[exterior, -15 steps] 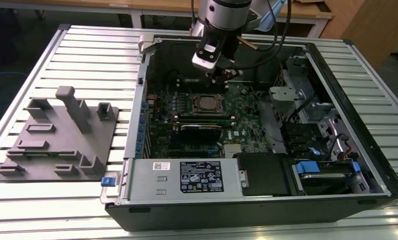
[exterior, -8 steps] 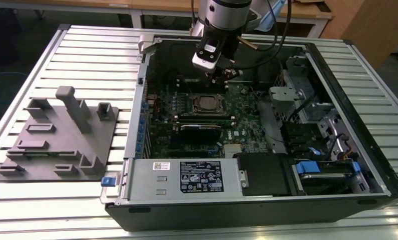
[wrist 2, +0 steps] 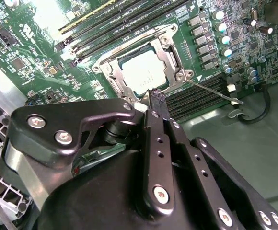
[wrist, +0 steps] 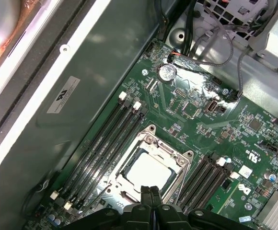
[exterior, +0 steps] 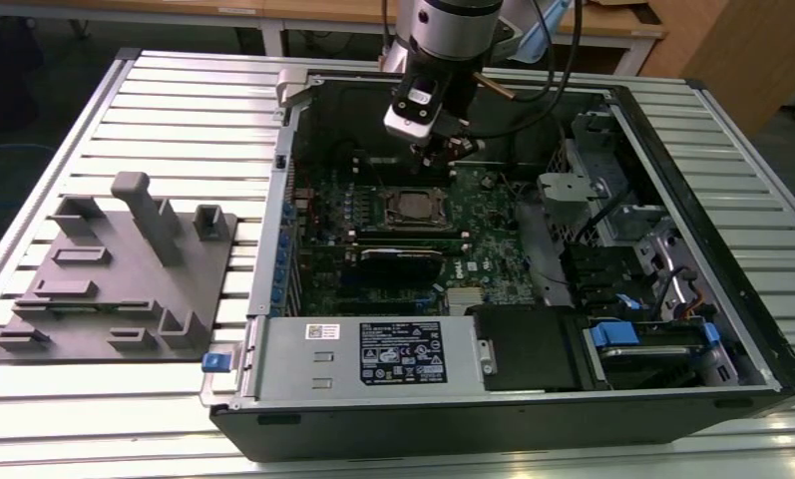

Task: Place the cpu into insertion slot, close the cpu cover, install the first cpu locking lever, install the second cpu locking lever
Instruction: 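Install the first cpu locking lever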

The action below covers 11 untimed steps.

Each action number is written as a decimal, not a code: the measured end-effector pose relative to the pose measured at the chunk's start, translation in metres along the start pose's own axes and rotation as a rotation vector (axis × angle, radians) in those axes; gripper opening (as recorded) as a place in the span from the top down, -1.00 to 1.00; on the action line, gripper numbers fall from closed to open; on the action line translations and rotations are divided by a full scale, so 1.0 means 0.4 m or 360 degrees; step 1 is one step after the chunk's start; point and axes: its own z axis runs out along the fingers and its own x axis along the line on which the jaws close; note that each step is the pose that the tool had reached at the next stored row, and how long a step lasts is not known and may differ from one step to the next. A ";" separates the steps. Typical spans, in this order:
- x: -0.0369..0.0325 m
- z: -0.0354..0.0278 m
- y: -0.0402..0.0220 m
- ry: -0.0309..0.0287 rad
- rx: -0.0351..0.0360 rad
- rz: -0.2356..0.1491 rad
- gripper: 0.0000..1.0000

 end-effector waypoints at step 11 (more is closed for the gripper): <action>0.000 0.003 -0.001 0.00016 0.0007 -0.0131 0.79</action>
